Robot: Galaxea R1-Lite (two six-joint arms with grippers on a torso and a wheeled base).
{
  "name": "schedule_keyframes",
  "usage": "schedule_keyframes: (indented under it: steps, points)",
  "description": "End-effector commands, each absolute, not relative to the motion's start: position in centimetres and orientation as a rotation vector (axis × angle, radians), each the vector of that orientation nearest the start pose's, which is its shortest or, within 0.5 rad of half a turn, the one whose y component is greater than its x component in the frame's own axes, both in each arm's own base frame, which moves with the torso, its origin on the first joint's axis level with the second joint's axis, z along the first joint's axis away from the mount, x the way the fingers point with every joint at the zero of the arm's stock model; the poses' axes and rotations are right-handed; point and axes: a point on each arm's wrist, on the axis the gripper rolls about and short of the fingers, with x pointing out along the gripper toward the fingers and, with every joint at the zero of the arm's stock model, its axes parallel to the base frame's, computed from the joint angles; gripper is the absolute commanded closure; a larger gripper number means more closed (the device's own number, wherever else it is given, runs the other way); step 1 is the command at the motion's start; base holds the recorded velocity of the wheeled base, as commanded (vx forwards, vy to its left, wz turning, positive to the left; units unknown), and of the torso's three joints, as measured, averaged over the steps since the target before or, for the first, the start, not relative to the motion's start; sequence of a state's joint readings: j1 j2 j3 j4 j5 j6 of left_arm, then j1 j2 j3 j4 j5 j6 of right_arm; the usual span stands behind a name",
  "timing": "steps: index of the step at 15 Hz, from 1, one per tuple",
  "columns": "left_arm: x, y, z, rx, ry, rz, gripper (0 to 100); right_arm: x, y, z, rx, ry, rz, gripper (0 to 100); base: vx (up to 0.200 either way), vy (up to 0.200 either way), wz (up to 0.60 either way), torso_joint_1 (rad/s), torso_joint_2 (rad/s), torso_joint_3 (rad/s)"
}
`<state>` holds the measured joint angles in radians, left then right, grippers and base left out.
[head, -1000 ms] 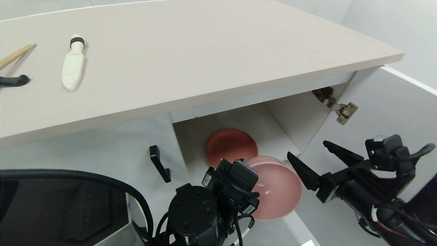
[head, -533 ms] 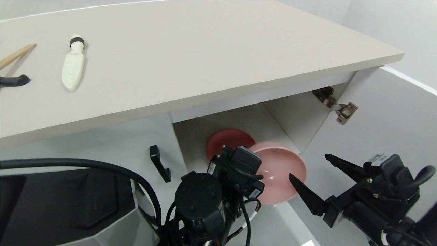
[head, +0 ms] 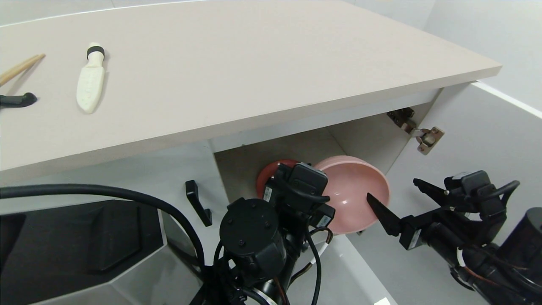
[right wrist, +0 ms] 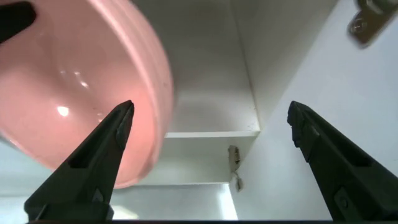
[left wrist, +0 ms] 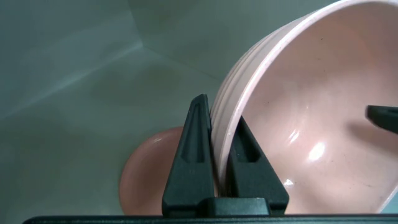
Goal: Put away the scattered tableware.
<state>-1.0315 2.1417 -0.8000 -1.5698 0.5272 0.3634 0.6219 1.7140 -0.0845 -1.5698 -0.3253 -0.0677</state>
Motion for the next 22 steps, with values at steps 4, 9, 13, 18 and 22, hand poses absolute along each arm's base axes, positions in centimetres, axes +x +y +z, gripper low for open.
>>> schedule_keyframes:
  steps: [4,9,13,18,22]
  points:
    - [20.0,-31.2,12.6,0.177,-0.258,-0.464,100,17.9,11.8,11.2,-0.09,0.041,0.293,0,0.0,0.0,0.0,0.0,0.0,0.0]
    - [20.0,-31.2,12.6,0.17,-0.257,-0.465,100,17.9,11.8,11.2,-0.087,0.039,0.293,0,0.0,0.0,0.0,0.0,0.0,0.0]
    - [20.0,-31.2,12.6,0.17,-0.257,-0.466,100,18.1,11.9,11.4,-0.062,0.032,0.292,100,0.0,0.0,0.0,0.0,0.0,0.0]
    - [19.0,-31.9,12.4,0.159,-0.252,-0.499,100,17.7,12.6,11.3,-0.057,0.038,0.326,100,0.0,0.0,0.0,0.0,0.0,0.0]
    - [18.7,-32.0,12.5,0.141,-0.252,-0.51,0,18.1,12.7,10.7,-0.064,0.062,0.318,100,0.0,0.0,0.0,0.0,0.0,0.0]
